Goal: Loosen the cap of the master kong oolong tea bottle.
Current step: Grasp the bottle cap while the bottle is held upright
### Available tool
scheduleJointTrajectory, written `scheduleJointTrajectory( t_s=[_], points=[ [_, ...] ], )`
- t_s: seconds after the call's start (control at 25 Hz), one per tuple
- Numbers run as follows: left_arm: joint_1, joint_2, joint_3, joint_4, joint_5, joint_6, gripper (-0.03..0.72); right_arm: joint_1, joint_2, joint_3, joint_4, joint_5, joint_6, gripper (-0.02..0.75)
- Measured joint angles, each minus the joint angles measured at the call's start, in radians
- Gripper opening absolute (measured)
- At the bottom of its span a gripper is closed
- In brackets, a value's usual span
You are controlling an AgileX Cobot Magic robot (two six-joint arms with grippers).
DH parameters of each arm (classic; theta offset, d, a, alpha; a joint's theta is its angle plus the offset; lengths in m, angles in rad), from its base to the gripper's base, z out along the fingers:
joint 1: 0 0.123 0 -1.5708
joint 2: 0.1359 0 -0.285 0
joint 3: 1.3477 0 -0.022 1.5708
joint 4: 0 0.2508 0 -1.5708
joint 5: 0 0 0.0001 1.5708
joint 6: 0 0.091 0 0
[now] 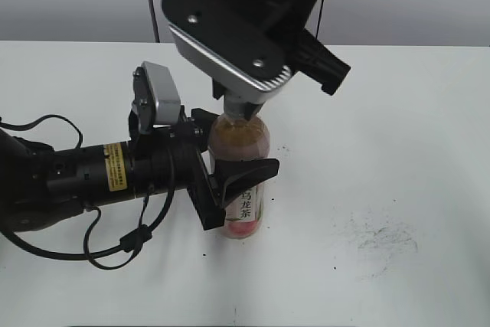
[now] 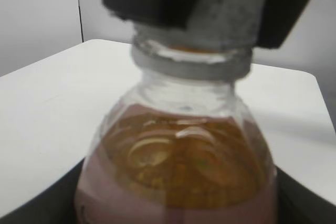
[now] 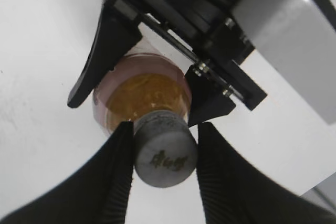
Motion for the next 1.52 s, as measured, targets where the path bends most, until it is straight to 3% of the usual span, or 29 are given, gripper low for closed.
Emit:
scheduleJointTrajectory(
  t_s=[0.16, 0.24, 0.44, 0.52, 0.64, 0.72, 1.12, 1.32, 1.52],
  points=[
    [0.000, 0.000, 0.000, 0.000, -0.001, 0.000, 0.445, -0.005, 0.000, 0.000, 0.010, 0.002, -0.306, 0.273],
    [0.000, 0.000, 0.000, 0.000, -0.001, 0.000, 0.445, -0.005, 0.000, 0.000, 0.010, 0.002, -0.368, 0.273],
    [0.000, 0.000, 0.000, 0.000, -0.001, -0.001, 0.445, -0.005, -0.001, 0.000, 0.004, 0.002, -0.249, 0.273],
    [0.000, 0.000, 0.000, -0.002, -0.001, -0.002, 0.445, -0.004, -0.001, 0.000, 0.000, 0.001, -0.085, 0.334],
    [0.000, 0.000, 0.000, -0.006, 0.000, -0.005, 0.445, 0.000, -0.001, 0.000, -0.002, -0.002, 0.163, 0.543],
    [0.000, 0.000, 0.000, -0.007, 0.001, -0.006, 0.445, 0.000, -0.001, 0.000, -0.003, -0.002, 0.368, 0.603],
    [0.000, 0.000, 0.000, -0.009, 0.001, -0.008, 0.445, 0.000, -0.001, 0.000, -0.099, -0.002, 1.755, 0.533],
    [0.000, 0.000, 0.000, -0.012, 0.002, -0.010, 0.445, 0.000, -0.001, 0.000, -0.094, -0.002, 2.094, 0.506],
    [0.000, 0.000, 0.000, -0.012, 0.002, -0.011, 0.445, 0.000, -0.001, 0.000, -0.062, -0.002, 2.209, 0.455]
  ],
)
